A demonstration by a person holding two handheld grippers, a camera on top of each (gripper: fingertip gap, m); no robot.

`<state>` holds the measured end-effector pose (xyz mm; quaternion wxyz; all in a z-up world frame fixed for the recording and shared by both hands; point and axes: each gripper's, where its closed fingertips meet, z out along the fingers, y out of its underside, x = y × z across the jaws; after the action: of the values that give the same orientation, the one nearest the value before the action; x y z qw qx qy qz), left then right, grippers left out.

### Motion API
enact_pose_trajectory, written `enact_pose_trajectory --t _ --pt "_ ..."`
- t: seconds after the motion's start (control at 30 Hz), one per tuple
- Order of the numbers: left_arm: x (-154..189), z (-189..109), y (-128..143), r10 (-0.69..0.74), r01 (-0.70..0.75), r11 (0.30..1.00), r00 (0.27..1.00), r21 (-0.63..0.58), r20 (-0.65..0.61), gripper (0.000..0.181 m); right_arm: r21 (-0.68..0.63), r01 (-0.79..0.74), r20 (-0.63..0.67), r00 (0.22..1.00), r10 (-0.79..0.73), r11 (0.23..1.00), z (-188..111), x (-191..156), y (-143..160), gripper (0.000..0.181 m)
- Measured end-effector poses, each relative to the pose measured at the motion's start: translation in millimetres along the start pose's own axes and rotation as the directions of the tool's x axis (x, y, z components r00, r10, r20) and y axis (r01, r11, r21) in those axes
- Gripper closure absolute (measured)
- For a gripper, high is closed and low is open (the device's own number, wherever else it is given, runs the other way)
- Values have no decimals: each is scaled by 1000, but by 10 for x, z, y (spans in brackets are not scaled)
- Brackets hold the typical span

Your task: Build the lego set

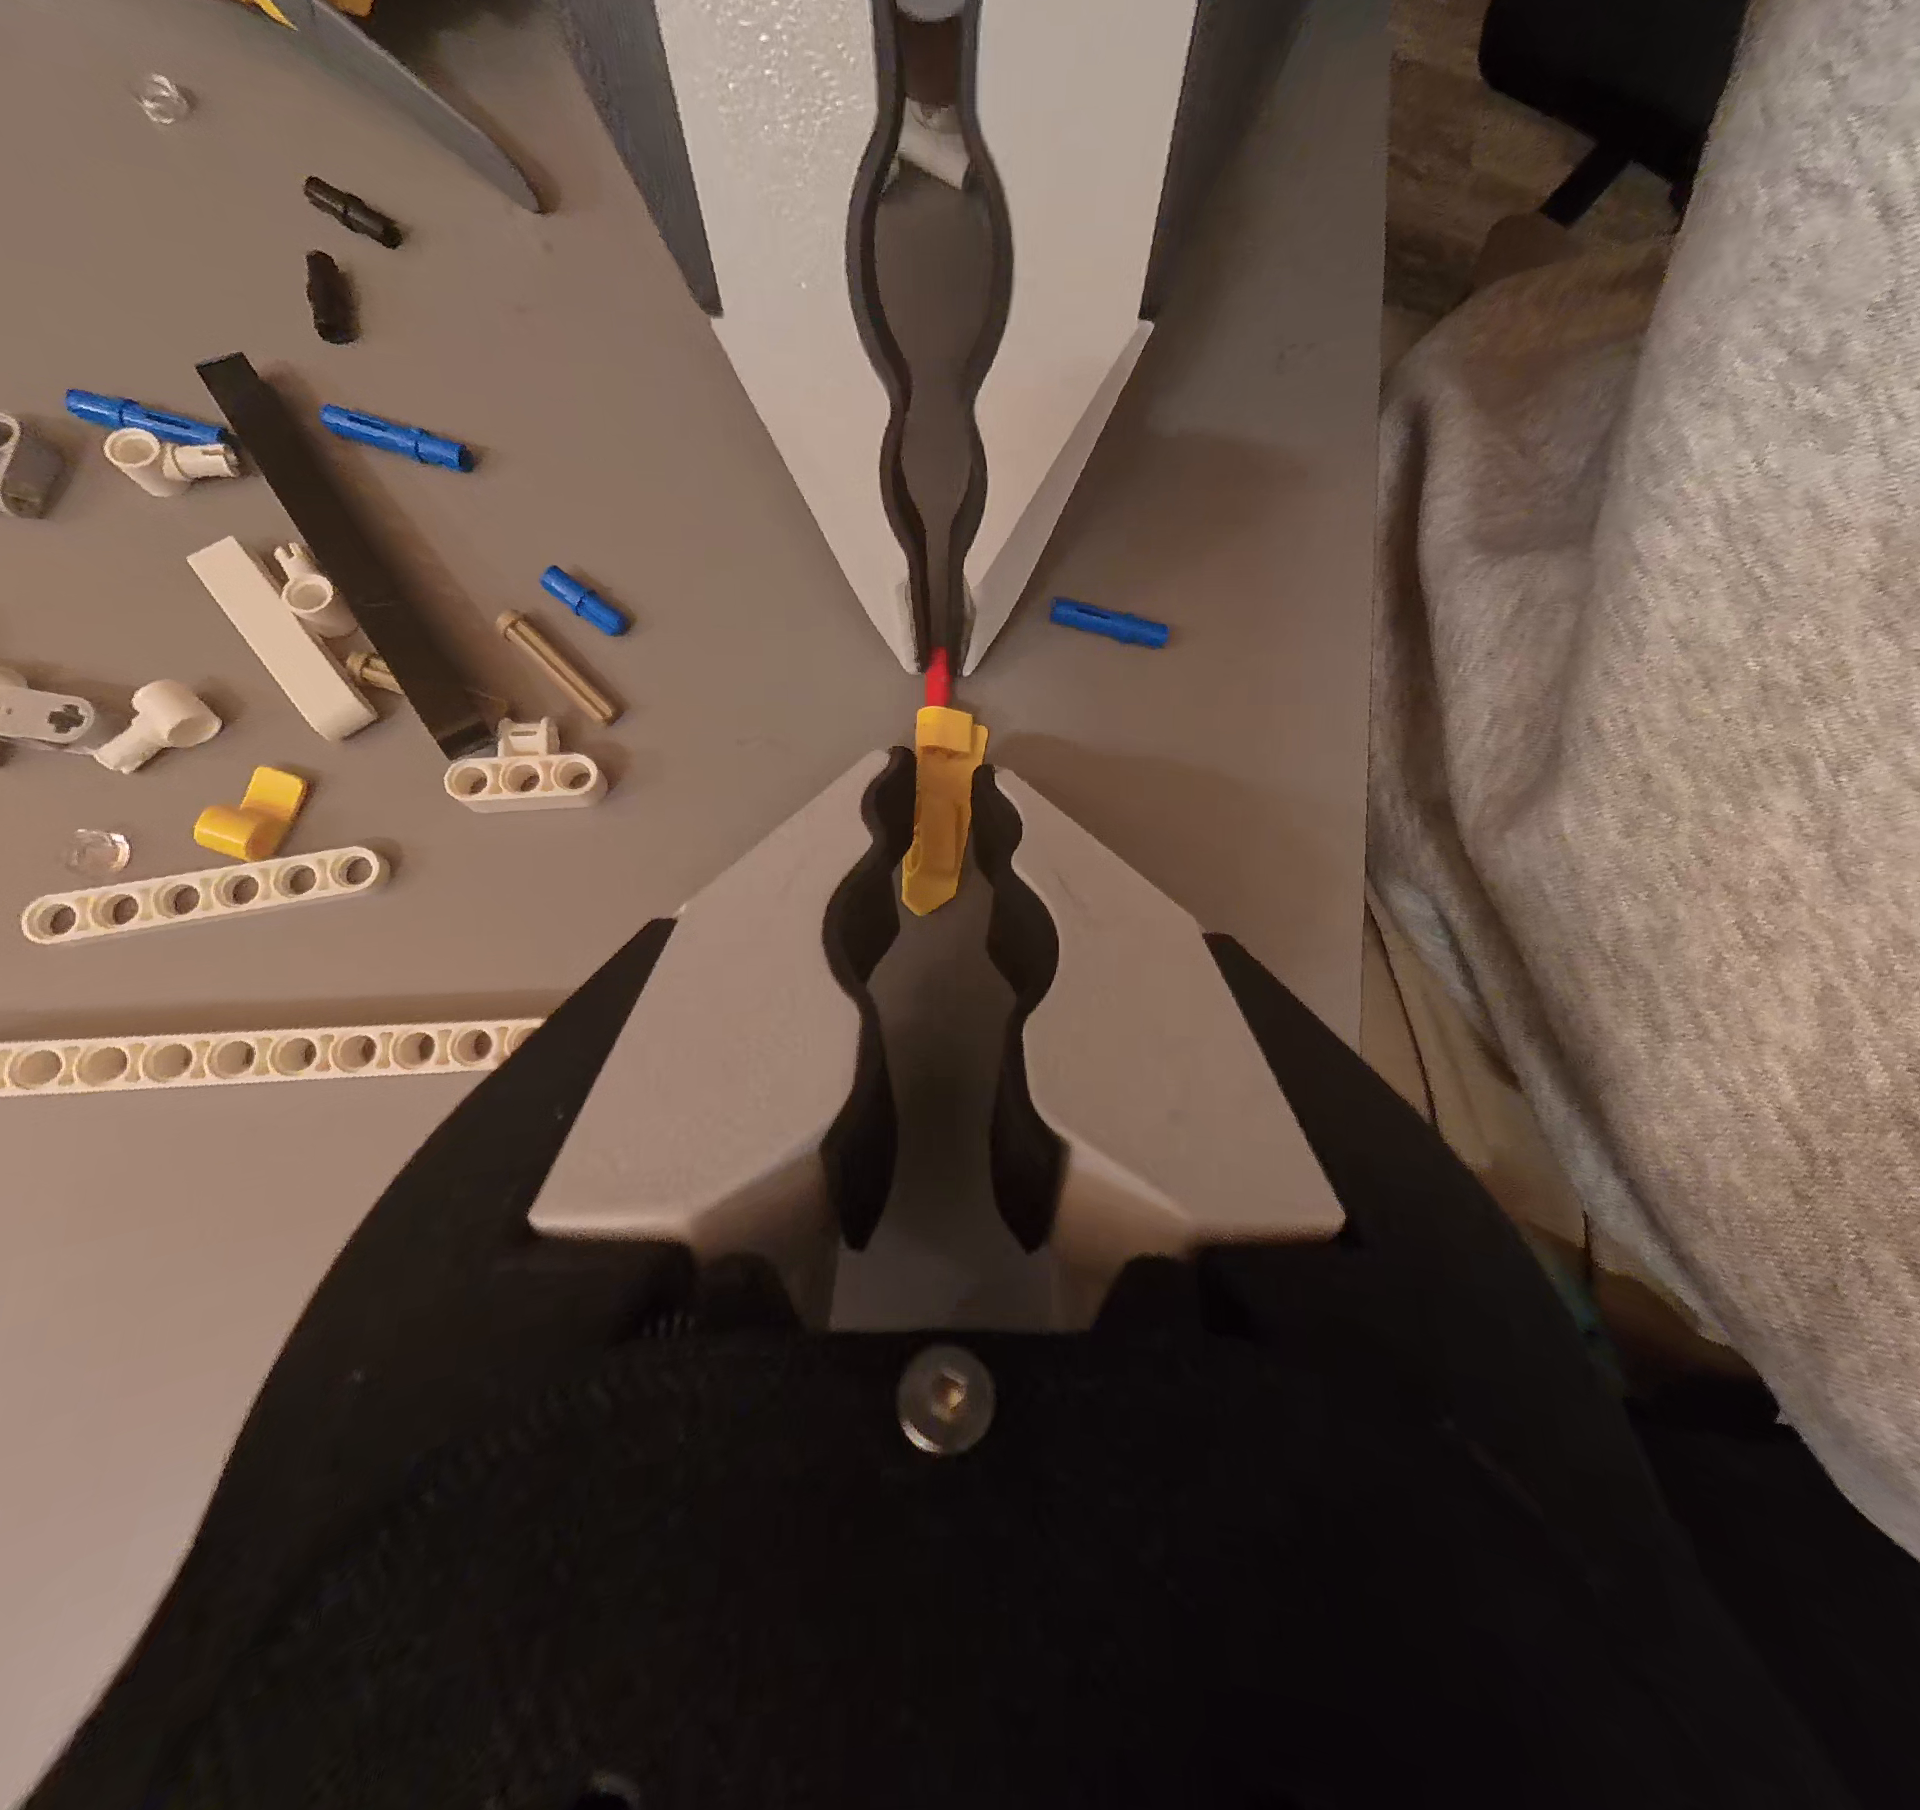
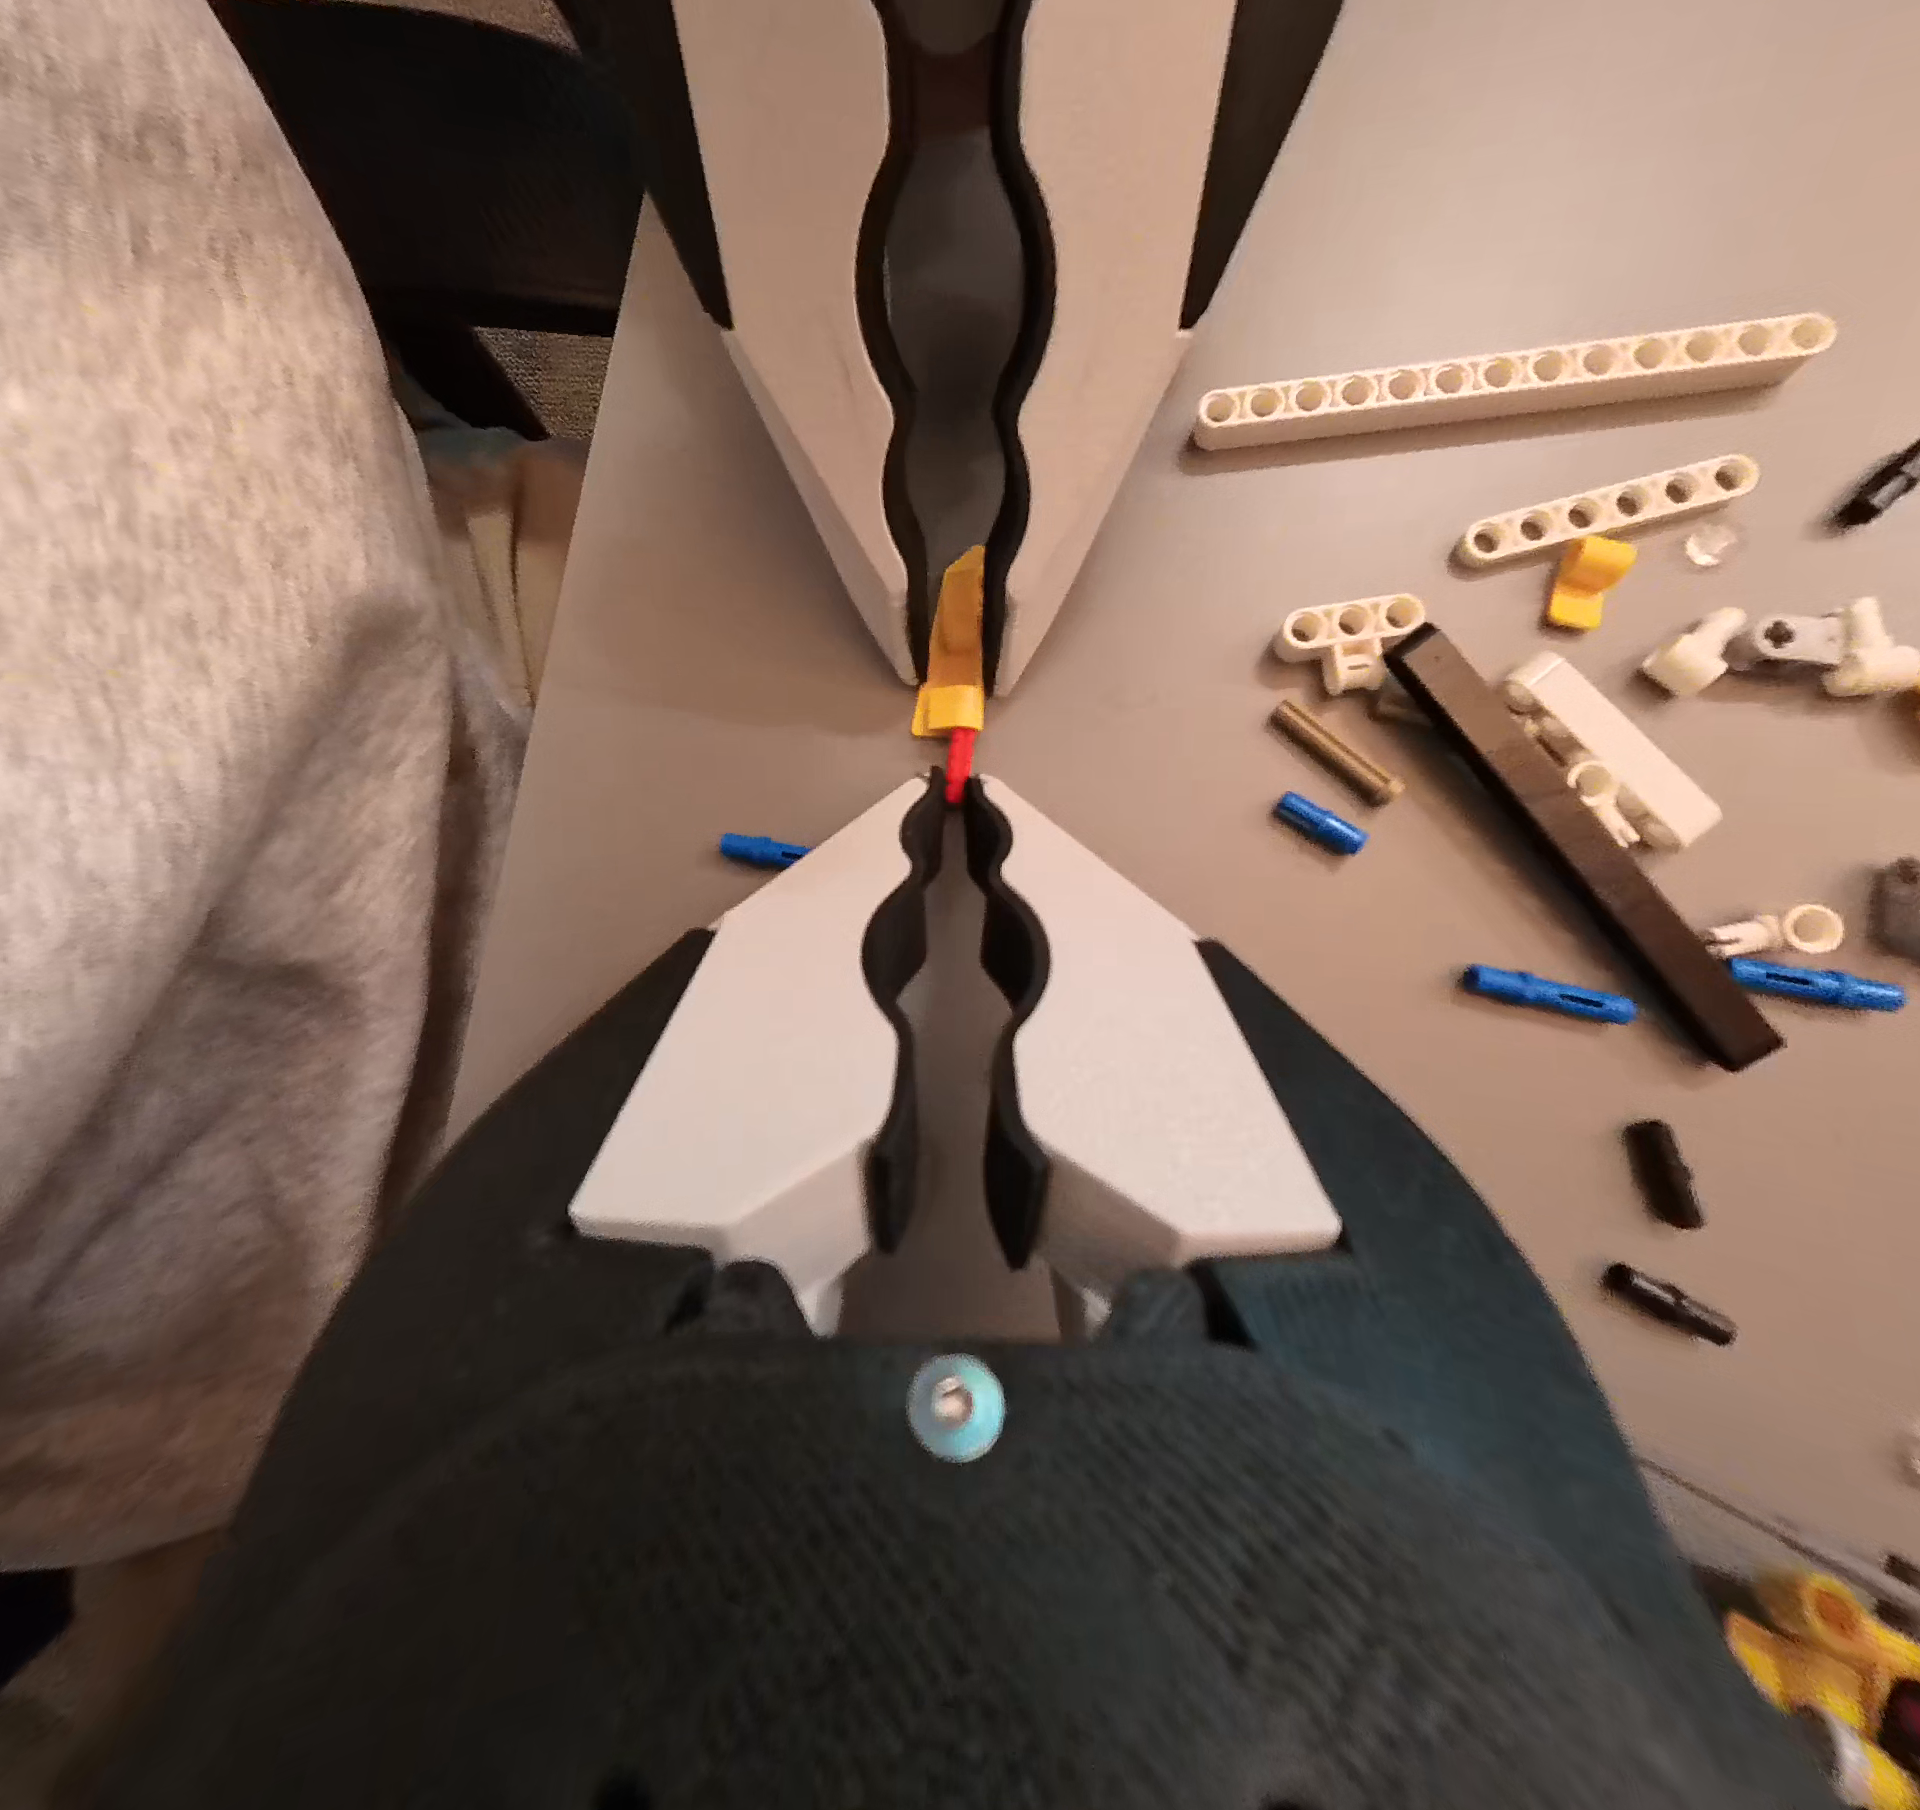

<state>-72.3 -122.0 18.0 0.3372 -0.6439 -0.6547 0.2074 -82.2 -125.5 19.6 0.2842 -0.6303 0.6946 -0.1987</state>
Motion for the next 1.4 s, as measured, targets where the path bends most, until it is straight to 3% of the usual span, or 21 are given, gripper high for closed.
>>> enact_pose_trajectory --t 0.27,0.57,0.87,1.03,1.2,1.27,1.33,1.4 --pt "4 12 -13 11 -11 1000 1000 -4 -20 173 -29 -102 104 989 105 994 4 4 -10 181" --pt "1 34 -35 19 -19 1000 1000 -2 -3 173 -28 -175 119 977 177 984 22 2 -34 181" --pt "-4 43 -41 13 -13 1000 1000 -1 6 174 40 -196 11 981 196 980 23 17 -65 181" --pt "-9 46 -43 2 -3 1000 1000 3 15 174 34 -120 -47 991 122 992 30 31 -91 181" --pt "-38 45 -78 -34 30 999 993 33 112 175 98 -126 -71 989 133 987 25 44 -89 180" --pt "-53 27 -132 -52 41 997 986 71 156 169 138 -111 -119 985 128 984 2 52 -79 179" --pt "13 29 -169 -90 77 992 988 102 128 153 167 -76 -187 977 107 983 -51 65 -92 179" --pt "70 31 -168 -124 113 987 987 112 100 150 199 -35 -229 970 81 979 -95 39 -136 179"
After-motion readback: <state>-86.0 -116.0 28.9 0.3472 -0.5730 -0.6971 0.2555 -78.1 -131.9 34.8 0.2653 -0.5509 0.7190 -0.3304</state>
